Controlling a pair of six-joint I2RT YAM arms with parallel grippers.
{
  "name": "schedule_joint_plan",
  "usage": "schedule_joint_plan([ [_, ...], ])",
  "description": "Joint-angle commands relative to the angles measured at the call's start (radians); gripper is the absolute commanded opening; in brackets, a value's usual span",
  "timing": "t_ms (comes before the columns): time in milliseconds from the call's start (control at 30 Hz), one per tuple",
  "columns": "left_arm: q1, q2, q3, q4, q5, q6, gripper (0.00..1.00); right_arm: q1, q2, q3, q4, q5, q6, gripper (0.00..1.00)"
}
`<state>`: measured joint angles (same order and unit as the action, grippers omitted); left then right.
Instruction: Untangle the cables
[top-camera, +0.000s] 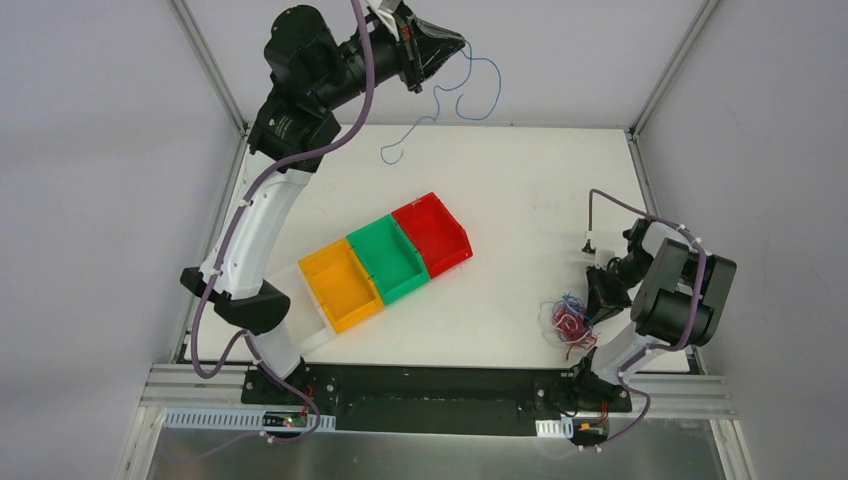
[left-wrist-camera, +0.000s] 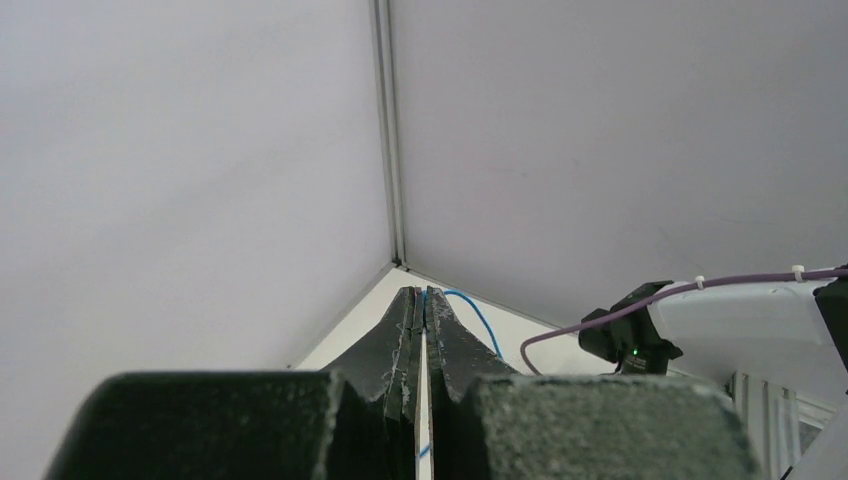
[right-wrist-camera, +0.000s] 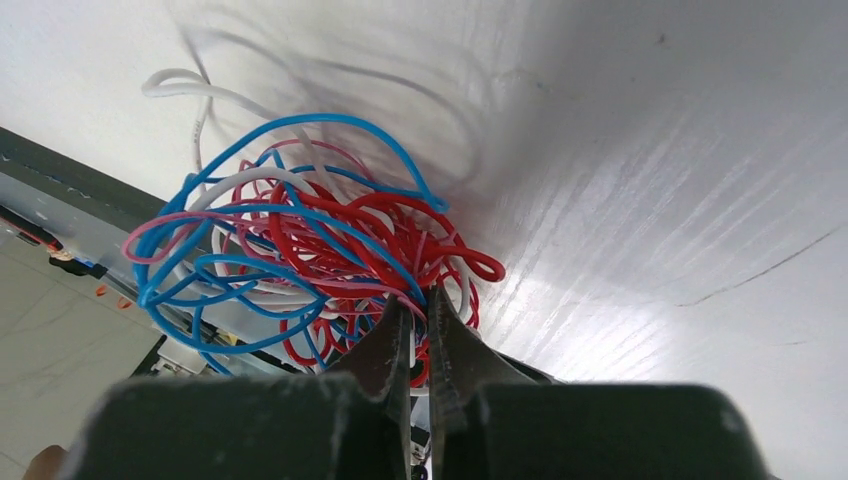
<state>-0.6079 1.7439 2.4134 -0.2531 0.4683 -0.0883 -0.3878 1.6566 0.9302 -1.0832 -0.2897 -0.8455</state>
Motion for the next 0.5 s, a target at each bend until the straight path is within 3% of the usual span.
schedule_joint_plan([
  [0, 0.005, -0.079, -0.069, 0.046, -0.020, 0.045, 0.00, -0.015, 0.006, 0.035, -0.013, 0.020, 0.011, 0.00],
  [467, 0.029, -0.291, -0.497, -0.002, 0.006, 0.091, 0.00, -0.014, -0.046, 0.128, -0.111, -0.099, 0.032, 0.00],
])
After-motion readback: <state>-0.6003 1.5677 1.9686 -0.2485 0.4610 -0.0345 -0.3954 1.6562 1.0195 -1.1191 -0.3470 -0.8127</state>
